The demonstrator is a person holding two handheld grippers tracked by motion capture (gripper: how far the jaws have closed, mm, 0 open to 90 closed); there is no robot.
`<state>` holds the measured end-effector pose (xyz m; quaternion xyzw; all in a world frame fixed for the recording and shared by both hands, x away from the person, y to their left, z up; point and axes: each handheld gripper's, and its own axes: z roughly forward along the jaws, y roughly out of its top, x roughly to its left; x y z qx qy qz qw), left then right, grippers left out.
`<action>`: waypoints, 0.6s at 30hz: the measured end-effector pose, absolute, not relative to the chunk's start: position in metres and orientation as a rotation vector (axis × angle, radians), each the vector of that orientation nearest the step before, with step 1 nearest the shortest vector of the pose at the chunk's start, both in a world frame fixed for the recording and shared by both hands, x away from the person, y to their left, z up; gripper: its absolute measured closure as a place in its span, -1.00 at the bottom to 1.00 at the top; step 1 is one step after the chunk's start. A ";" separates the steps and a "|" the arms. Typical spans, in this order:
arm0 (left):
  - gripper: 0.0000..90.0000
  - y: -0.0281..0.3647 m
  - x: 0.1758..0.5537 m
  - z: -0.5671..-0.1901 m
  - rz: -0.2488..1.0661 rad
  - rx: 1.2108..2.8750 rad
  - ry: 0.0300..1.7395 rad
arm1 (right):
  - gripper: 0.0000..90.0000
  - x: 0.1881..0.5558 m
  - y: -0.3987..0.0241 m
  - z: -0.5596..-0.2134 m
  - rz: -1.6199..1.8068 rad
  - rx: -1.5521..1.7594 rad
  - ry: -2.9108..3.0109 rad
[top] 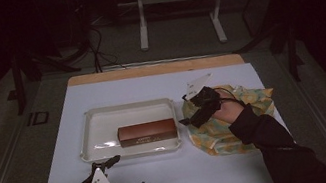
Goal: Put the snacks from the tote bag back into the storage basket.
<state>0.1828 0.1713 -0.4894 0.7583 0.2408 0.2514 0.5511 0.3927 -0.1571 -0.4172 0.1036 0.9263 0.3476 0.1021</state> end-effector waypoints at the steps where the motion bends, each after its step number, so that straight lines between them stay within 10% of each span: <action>1: -1.00 0.171 0.183 -0.489 0.595 1.796 0.570 | -0.71 0.392 -0.160 -0.418 1.034 0.321 2.731; 18: -1.00 0.170 0.184 -0.490 0.589 1.804 0.566 | -0.72 0.370 -0.202 -0.426 1.060 0.517 2.539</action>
